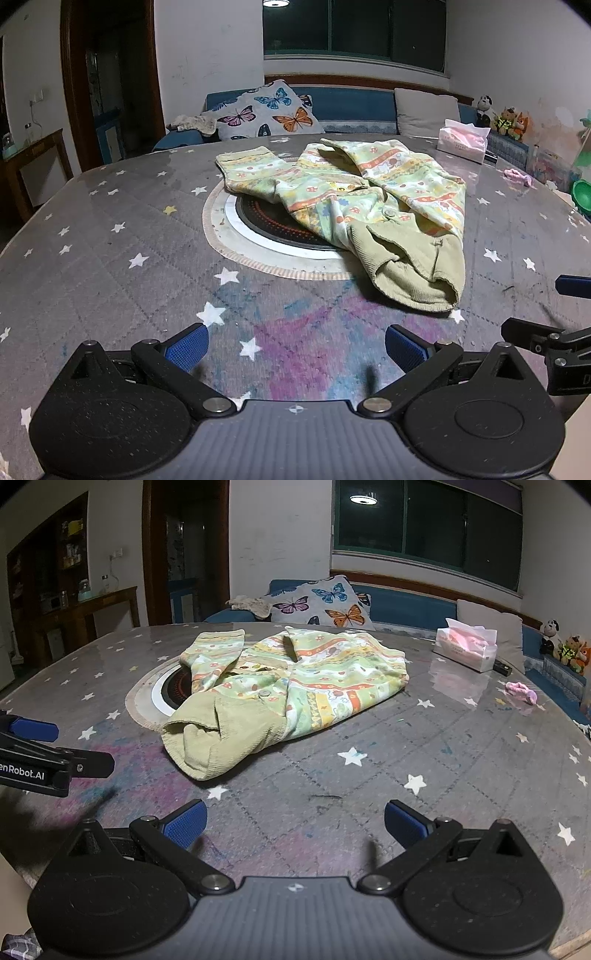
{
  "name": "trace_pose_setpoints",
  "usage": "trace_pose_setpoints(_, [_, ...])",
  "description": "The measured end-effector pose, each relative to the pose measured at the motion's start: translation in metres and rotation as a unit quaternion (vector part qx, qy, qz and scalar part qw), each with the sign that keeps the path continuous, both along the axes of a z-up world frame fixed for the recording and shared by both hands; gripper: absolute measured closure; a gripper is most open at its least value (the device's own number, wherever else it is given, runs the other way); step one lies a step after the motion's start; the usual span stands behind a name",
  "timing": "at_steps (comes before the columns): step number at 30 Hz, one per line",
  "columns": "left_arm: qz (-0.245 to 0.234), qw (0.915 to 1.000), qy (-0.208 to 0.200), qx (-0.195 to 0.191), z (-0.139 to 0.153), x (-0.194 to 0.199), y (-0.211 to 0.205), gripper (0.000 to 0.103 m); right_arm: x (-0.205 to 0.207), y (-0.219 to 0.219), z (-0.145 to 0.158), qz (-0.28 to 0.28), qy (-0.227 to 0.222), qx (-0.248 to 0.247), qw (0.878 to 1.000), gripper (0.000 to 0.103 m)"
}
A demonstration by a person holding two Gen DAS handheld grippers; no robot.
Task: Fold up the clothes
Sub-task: 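Approach the crumpled striped shirt with both grippers open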
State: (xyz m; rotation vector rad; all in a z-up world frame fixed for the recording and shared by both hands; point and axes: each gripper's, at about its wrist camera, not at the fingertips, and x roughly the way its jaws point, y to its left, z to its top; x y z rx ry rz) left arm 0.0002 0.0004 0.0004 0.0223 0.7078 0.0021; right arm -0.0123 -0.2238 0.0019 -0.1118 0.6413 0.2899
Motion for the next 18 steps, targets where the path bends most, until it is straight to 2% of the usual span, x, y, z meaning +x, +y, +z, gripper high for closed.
trace_pose_setpoints(18, [-0.010, 0.9998, 0.019, -0.002, -0.0047, 0.0039, -0.0020, 0.000, 0.0045, 0.0036, -0.0036, 0.004, 0.007, 0.000, 1.000, 0.000])
